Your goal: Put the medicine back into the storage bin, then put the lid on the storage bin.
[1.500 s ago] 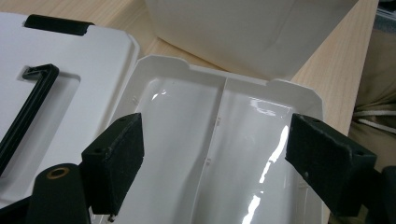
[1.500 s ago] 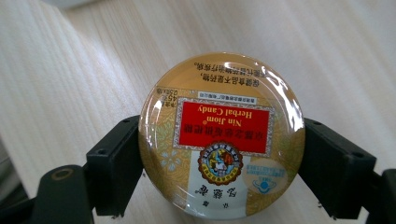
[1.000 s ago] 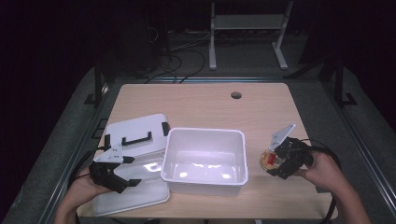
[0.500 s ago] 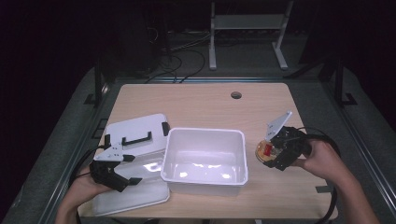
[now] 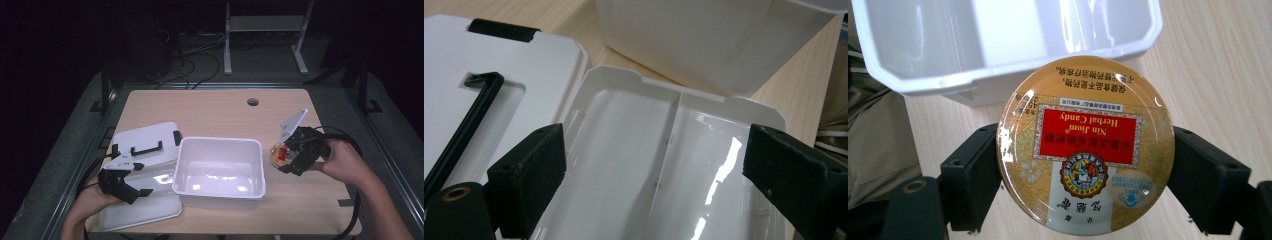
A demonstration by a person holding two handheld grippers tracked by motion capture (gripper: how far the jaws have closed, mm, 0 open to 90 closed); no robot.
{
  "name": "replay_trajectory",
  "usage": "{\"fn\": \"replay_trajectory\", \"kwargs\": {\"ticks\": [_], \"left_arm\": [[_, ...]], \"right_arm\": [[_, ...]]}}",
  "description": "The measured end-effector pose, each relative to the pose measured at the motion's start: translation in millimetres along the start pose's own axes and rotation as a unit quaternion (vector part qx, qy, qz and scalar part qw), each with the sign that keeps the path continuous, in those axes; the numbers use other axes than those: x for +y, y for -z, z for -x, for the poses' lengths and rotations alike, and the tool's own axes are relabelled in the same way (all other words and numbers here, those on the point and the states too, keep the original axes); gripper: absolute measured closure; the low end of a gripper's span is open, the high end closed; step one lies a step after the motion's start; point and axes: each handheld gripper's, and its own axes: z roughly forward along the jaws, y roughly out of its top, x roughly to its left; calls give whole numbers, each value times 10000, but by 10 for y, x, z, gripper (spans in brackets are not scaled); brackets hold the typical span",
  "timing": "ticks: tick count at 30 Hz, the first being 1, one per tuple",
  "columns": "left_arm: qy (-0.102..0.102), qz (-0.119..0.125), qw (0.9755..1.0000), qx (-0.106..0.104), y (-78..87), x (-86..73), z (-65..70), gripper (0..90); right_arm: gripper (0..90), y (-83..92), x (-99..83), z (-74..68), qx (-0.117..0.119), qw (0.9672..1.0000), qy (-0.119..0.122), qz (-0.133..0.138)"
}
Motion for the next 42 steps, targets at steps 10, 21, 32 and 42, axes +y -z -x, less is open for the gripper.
{"fn": "replay_trajectory", "kwargs": {"ticks": [10,21,32,42], "left_arm": [[-30,17,10000,69,35,4,-12,99],[39,24,9999,107,55,-27,0,99],[92,14,9999,111,46,-45,-6,99],[103,39,9999,113,55,-61,-23,99]], "right_arm": [[199,75,239,-31,-83,9998,188,70],[199,-38,508,-69,-1,9989,448,109],[199,-213,669,-100,191,9980,603,29],[199,-411,744,-120,325,9971,667,-163]]}}
